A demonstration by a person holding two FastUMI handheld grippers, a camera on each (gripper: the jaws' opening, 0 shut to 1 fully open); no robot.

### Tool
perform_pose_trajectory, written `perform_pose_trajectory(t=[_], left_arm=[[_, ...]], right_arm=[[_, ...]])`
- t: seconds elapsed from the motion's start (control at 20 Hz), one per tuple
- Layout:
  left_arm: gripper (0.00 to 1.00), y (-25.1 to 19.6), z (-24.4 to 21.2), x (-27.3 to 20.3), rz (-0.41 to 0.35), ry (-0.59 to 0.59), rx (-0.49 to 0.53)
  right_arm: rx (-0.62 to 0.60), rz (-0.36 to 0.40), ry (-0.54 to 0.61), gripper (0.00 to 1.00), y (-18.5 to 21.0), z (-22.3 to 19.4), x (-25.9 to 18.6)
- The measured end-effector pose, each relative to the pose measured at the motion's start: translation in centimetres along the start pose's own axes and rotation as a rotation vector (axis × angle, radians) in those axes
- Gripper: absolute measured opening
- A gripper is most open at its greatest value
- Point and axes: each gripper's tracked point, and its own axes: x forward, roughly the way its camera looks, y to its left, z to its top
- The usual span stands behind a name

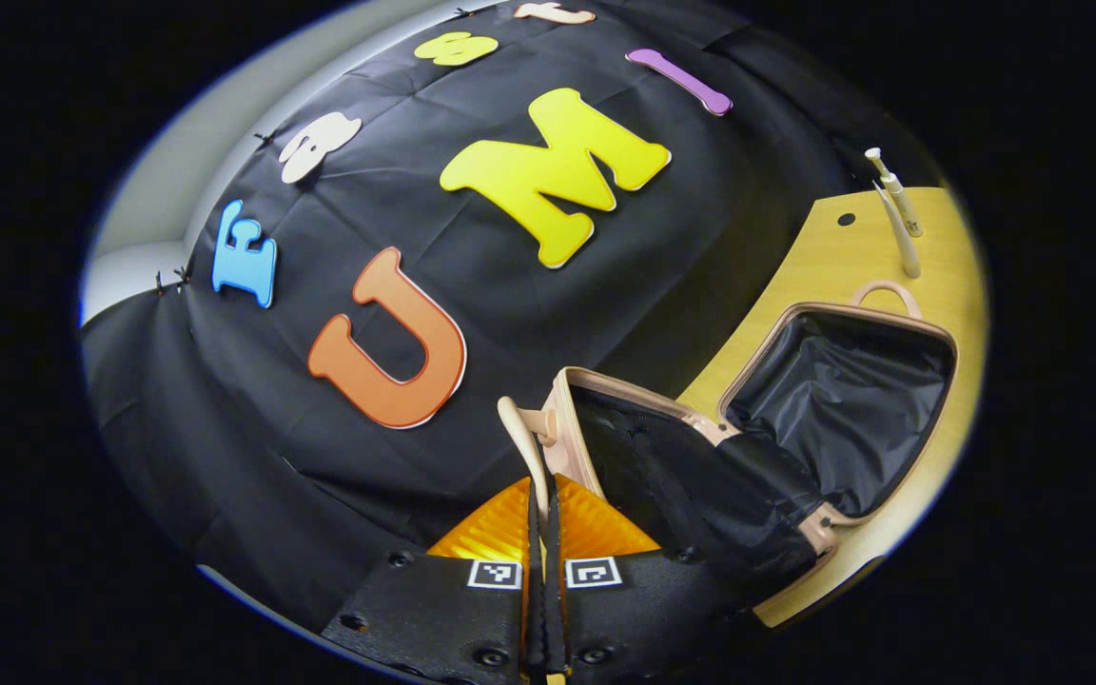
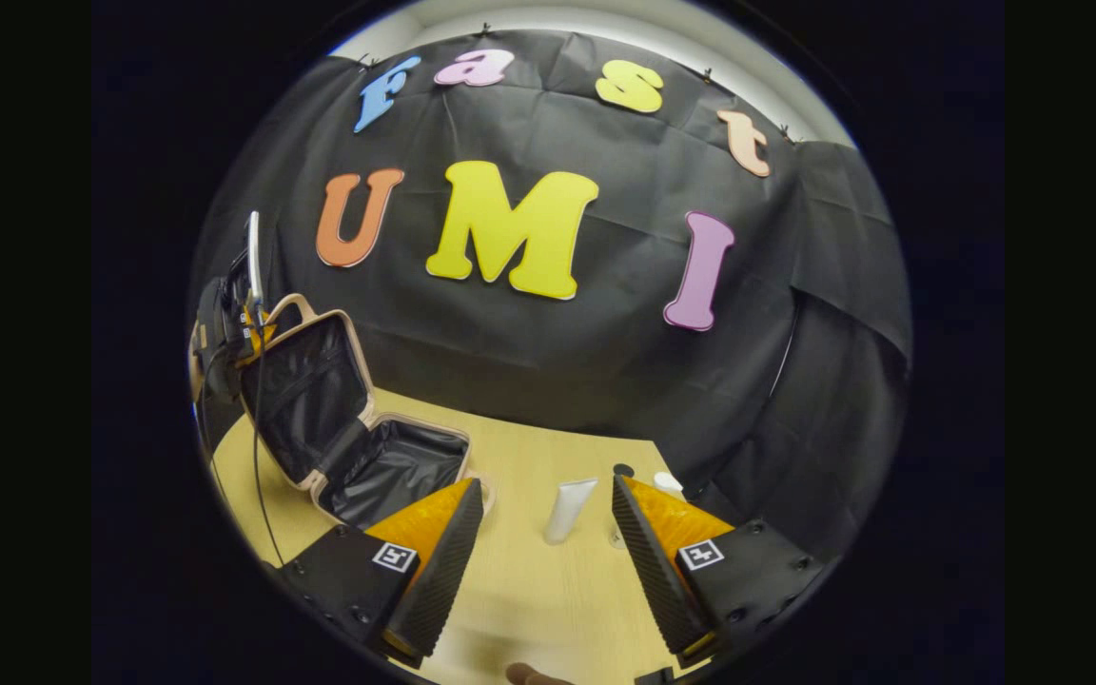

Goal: First open the suitcase, pack the skin care products into it, and then close the suitcase.

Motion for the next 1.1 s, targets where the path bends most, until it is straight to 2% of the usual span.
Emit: perform_pose_trajectory(t=[0.1,0.2,0.35,0.6,0.9,1.0,1.1], left_arm=[[0.03,0.6,-3.6,1.3,-0.023,0.027,-0.029],[0.03,0.2,-8.2,2.2,-0.087,0.081,-0.041],[0.03,-1.1,-13.4,3.8,-0.159,0.145,-0.152],[0.03,-4.6,-20.1,5.2,-0.262,0.255,-0.265],[0.04,-6.7,-22.5,6.5,-0.297,0.273,-0.342],[0.1,-6.5,-22.5,6.4,-0.294,0.266,-0.372],[0.12,-6.6,-22.6,6.3,-0.288,0.269,-0.388]], right_arm=[[-0.004,0.0,0.011,0.81,1.3,-0.1,-0.2],[-0.006,0.005,0.026,0.81,2.7,-0.4,-0.5],[-0.02,0.004,0.033,0.82,3.5,-0.7,-1.1],[-0.031,-0.004,0.071,0.82,3.7,-1.7,-1.7],[-0.043,-0.05,0.096,0.82,1.7,-2.7,-2.7],[-0.039,-0.056,0.097,0.82,1.4,-2.5,-2.6],[-0.04,-0.053,0.096,0.82,1.5,-2.6,-2.7]])
